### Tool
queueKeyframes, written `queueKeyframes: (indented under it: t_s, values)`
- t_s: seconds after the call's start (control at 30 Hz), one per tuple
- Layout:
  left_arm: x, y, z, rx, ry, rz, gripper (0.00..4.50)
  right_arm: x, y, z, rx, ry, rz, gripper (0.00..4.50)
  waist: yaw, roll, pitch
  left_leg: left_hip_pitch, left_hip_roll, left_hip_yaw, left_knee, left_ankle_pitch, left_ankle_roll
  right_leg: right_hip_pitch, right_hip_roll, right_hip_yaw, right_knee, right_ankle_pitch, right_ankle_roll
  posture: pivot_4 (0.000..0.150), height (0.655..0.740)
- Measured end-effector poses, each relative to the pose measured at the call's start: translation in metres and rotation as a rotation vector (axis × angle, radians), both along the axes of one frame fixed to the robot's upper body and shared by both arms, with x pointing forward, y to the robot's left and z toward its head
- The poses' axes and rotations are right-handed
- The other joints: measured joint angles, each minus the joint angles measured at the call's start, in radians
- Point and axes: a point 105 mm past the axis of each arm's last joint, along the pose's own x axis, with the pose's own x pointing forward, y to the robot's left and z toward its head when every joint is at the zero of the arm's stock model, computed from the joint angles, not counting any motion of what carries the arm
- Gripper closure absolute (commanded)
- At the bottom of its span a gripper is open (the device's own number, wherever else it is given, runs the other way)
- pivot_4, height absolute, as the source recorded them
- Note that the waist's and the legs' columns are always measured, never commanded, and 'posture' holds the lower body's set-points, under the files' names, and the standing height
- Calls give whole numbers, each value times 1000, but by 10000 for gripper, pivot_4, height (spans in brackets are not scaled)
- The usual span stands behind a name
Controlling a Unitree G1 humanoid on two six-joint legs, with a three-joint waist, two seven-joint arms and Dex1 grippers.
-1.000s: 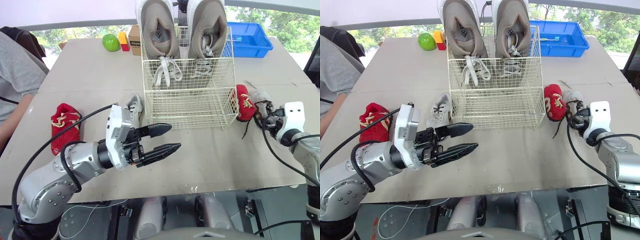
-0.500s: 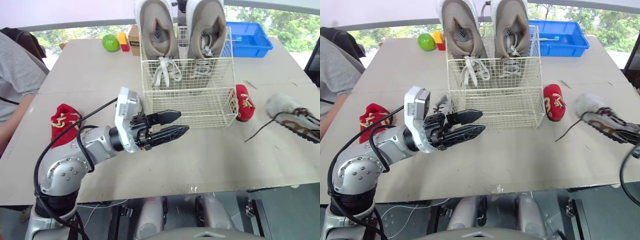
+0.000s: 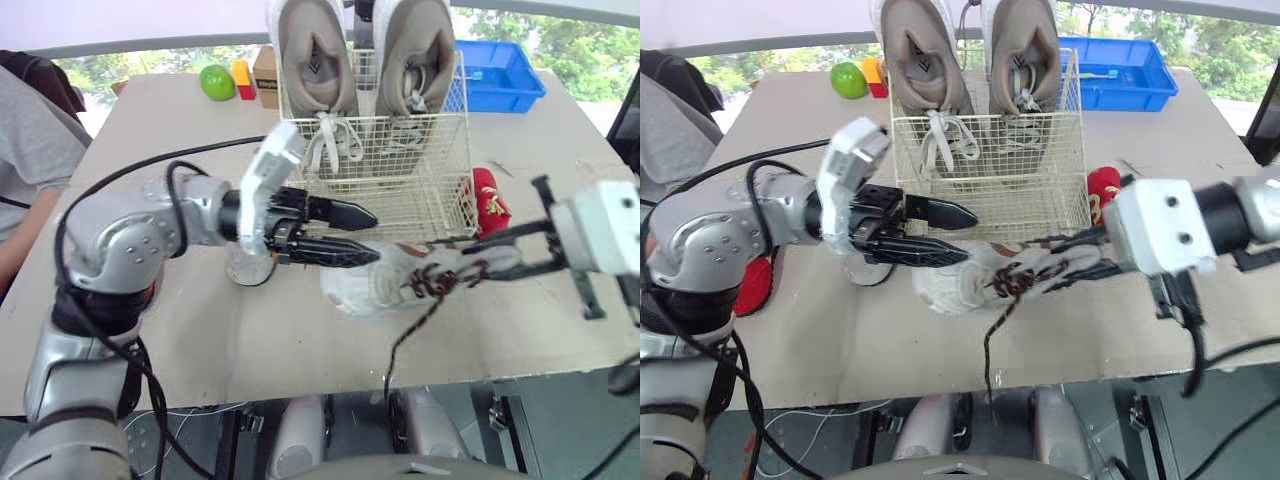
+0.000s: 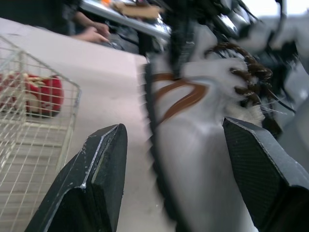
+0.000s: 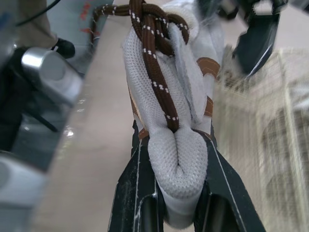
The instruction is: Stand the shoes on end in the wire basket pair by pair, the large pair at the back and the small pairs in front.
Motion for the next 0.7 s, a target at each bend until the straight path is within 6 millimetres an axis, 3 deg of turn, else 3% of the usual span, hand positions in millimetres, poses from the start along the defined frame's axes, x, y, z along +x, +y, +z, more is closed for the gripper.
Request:
queueKeyframes:
  t_s: [0.2, 0.3, 0.43, 0.5, 0.53, 0.57, 0.67, 0.7]
  values:
    - [8, 2, -2, 131, -66, -80, 10652, 16, 19, 4, -25, -36, 62, 44831, 0, 1, 0, -2, 1, -1, -1, 0, 0, -3, 1, -2, 2, 0, 0, 1500, 7400]
    - [10, 6, -1, 175, -87, -90, 18995, 18, 25, 4, -29, -47, 88, 45000, -2, 1, 0, -2, 1, 0, 0, 0, 0, -3, 1, -1, 3, 0, 0, 1500, 7400]
    - [15, 8, -4, 211, -95, -65, 37338, 18, 31, 4, -33, -53, 123, 45000, -2, 1, 0, -2, 1, -1, 0, 0, 0, -4, 1, -1, 5, 0, 0, 1500, 7400]
    - [16, 9, -3, 209, -94, -51, 43666, 19, 33, 3, -22, -36, 118, 45000, 0, 1, 0, -2, 1, -1, 1, 0, 0, -4, 1, -1, 6, 0, 0, 1500, 7400]
    - [18, 11, -3, 201, -91, -30, 44468, 22, 34, 3, -7, -21, 102, 35566, -2, 1, 0, -2, 1, 0, 1, 0, 0, -4, 1, -1, 7, 0, 0, 1500, 7400]
    - [20, 13, -4, 193, -86, -5, 44470, 25, 34, 4, 15, -14, 80, 33184, -2, 1, 0, -2, 1, 0, 2, 0, 0, -5, 1, 0, 9, 0, 0, 1500, 7400]
    - [23, 16, -8, 126, -48, 67, 44561, 33, 26, 13, 86, -37, -15, 18285, 0, 1, 1, -2, 1, -1, 4, 0, 0, -6, 1, -1, 13, 0, 1, 1500, 7400]
    - [24, 15, -7, 87, -41, 100, 44562, 35, 19, 14, 112, -40, -75, 15245, 5, 0, 1, -3, 2, -2, 5, 0, 0, -6, 0, -2, 14, -1, 1, 1500, 7400]
